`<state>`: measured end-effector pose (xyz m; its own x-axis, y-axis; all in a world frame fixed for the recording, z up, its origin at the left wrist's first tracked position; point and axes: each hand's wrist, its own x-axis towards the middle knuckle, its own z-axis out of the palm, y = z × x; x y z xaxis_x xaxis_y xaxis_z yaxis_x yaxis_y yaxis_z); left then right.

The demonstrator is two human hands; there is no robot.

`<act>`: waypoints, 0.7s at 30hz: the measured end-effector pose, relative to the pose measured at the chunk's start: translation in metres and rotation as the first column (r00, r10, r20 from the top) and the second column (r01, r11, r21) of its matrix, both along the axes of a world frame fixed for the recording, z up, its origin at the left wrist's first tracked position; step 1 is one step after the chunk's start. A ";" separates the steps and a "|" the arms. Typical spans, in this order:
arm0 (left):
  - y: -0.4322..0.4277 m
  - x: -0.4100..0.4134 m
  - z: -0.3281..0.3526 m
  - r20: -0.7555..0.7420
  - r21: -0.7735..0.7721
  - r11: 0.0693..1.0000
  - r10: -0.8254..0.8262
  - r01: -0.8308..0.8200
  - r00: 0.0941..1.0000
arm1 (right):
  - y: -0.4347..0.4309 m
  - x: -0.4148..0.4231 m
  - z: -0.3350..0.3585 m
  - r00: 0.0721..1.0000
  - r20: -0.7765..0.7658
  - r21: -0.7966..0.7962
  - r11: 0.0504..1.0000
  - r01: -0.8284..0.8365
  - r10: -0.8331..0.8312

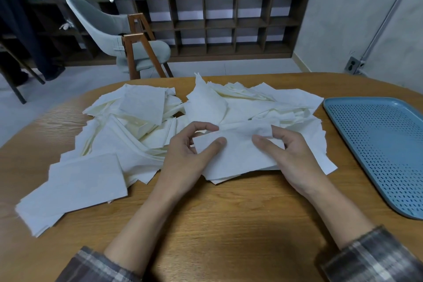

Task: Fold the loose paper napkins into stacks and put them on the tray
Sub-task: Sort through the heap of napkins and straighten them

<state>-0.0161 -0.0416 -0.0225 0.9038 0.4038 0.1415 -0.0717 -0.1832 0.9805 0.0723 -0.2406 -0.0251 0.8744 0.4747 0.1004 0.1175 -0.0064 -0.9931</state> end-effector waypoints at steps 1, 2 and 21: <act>0.000 0.000 0.000 0.000 0.011 1.000 -0.014 0.014 1.000 | 0.000 0.000 0.001 1.000 0.005 -0.009 1.000 -0.006 0.006; 0.000 0.000 0.001 0.000 0.022 1.000 -0.016 0.016 1.000 | -0.001 0.000 0.001 1.000 0.005 -0.010 1.000 -0.022 0.022; -0.001 -0.002 0.005 -0.003 -0.009 0.998 -0.061 0.061 0.998 | -0.002 0.005 -0.001 0.992 0.023 0.200 0.972 -0.123 0.121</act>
